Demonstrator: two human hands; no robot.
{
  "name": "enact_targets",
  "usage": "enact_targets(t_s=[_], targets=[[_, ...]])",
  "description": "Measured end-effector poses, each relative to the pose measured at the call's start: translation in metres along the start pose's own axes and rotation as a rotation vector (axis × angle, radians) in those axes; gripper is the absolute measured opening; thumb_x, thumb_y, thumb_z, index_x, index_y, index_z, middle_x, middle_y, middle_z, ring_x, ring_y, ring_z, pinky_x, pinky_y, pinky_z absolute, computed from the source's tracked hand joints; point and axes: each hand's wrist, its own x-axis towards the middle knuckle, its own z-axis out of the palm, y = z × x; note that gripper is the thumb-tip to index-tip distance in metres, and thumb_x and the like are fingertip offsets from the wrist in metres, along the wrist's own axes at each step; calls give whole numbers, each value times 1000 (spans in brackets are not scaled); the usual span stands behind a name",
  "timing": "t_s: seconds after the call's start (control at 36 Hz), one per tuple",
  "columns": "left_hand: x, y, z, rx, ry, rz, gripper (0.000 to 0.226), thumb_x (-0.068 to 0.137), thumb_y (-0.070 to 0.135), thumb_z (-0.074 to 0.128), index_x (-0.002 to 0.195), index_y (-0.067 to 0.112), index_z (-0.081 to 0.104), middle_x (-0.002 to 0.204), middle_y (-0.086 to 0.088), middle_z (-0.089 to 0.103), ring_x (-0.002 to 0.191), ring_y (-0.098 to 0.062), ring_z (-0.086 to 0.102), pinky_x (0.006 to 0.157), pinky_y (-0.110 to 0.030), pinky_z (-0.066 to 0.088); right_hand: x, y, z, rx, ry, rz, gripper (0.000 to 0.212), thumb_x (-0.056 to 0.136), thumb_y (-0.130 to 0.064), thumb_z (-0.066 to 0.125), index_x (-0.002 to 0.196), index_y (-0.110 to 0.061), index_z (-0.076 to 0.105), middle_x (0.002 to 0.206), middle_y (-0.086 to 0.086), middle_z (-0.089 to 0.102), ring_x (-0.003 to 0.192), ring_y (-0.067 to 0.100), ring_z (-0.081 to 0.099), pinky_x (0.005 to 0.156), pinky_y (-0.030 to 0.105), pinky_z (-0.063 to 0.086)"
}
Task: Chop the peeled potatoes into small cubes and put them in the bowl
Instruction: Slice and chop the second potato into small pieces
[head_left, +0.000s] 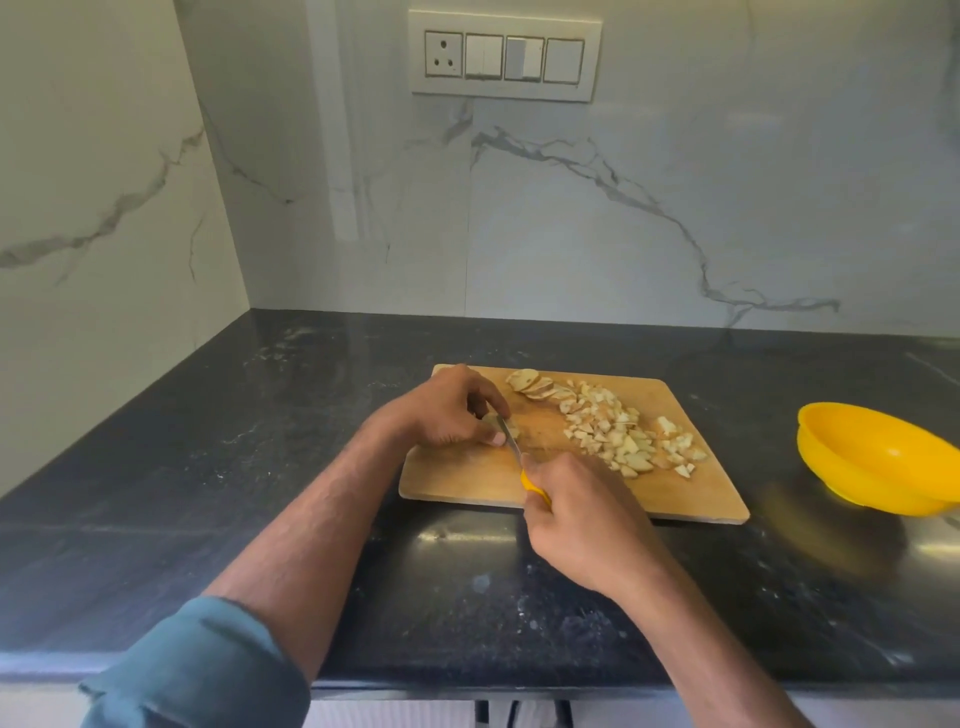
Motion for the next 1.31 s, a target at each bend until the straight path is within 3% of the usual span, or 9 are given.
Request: enact_targets(t_s=[0.08,0.14,0.22,0.33,0.44,0.53,0.92,1.03,1.31], targets=[[0,-1,0,-8,-6,-12,30,78,29,87,106,27,78,97,-3,67,86,-15,60,74,-26,46,-12,3,-7,36,-26,1,41,99,-20,53,140,-19,57,59,-19,35,43,4,37,39,13,33],[-1,-1,0,-23,-1,-30,41,78,31,88,116,26,74,98,-1,66,88,-15,61,74,-23,45,-17,9,-12,67,-25,19,40,97,-20,55,138,-20,59,63,-19,48,42,4,45,40,13,38],[-3,-1,-2,-56,22,-30,64,74,30,91,131,26,63,94,0,65,86,-14,62,76,-22,47,-16,18,-19,106,25,72,30,93,-19,56,118,-9,69,99,6,75,52,7,61,52,38,55],[-6,-2,-6,-84,47,-37,77,70,23,94,137,23,57,94,-1,69,89,-14,66,81,-22,50,-4,17,-16,160,126,80,32,95,-20,57,123,-12,69,91,-2,75,45,5,52,45,27,43],[-8,-7,-7,-130,82,-46,76,66,19,96,134,17,61,88,0,73,80,-10,69,75,-19,49,14,3,-3,151,136,59,23,97,-18,55,111,-13,73,56,-13,46,40,6,42,40,16,34],[-8,-6,-8,-140,79,-50,73,65,16,96,130,15,63,85,1,74,77,-9,69,73,-21,50,26,-2,7,101,144,69,20,97,-22,54,102,-11,69,55,-14,30,46,1,34,39,18,28],[-7,-2,-8,-136,73,-59,74,66,14,96,131,15,60,85,0,75,77,-7,71,73,-18,52,35,-4,16,3,107,77,21,99,-26,49,105,-18,68,59,-12,43,50,4,41,42,20,20],[-6,-1,-6,-149,90,-73,73,65,11,96,130,15,61,84,-1,75,77,-9,71,75,-21,55,37,-7,15,13,64,54,32,100,-26,48,126,-19,65,82,-4,68,59,11,57,45,22,30],[-4,-2,-6,-92,71,-76,51,72,16,93,120,18,74,83,1,74,76,-7,68,74,-19,51,26,-10,11,-26,10,38,39,100,-23,46,136,-20,59,74,-9,51,60,7,47,46,22,25]])
